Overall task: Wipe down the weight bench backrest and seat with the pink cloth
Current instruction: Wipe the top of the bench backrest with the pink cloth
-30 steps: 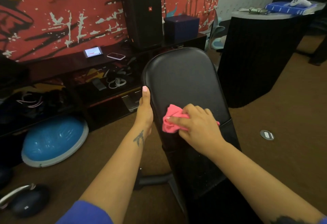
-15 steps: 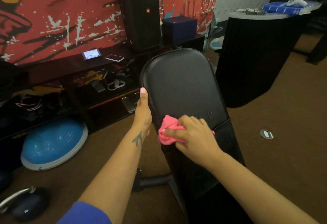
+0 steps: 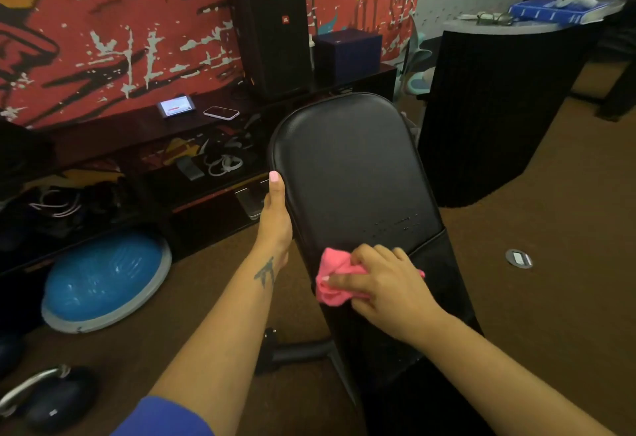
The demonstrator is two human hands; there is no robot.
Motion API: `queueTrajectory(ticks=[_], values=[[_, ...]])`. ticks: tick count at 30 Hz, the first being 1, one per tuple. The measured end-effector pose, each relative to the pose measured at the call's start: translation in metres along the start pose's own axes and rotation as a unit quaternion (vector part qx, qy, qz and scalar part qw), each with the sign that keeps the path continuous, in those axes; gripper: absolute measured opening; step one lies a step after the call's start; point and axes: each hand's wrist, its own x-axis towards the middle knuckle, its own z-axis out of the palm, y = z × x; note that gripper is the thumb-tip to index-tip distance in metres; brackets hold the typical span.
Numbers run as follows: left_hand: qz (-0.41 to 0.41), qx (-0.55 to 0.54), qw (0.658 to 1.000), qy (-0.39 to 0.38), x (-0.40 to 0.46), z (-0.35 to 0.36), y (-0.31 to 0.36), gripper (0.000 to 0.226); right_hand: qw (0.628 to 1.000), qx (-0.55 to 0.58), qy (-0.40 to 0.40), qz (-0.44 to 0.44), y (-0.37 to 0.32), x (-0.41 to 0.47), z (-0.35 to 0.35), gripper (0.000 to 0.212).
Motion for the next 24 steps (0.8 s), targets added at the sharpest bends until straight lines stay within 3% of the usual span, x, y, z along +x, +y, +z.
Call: queueTrajectory(ticks=[7,10,14,17,20,24], values=[[0.012,-0.010,1.000,0.006,-0.001,0.004,-0.002,0.100,0.993,-0.006,0.061,0.104,0.036,0.004,-0.014,0.036],[0.005,-0.023,1.000,0.017,0.000,0.005,-0.002,0.090,0.994,0.002,0.074,0.086,0.024,0.013,-0.013,0.040],[0.016,-0.008,1.000,0.012,0.000,0.004,-0.001,0.091,0.998,0.022,0.023,0.055,0.025,-0.012,-0.001,0.037],[0.018,-0.006,1.000,0.016,-0.002,0.006,-0.001,0.098,0.992,0.021,0.058,0.106,0.047,-0.017,-0.003,0.035],[0.016,-0.026,0.999,0.027,0.000,0.009,-0.003,0.085,0.983,0.022,0.105,0.147,0.055,-0.002,-0.009,0.038],[0.033,-0.045,0.998,0.036,-0.005,0.013,-0.012,0.082,0.991,0.034,0.086,0.100,0.036,0.005,-0.004,0.041]])
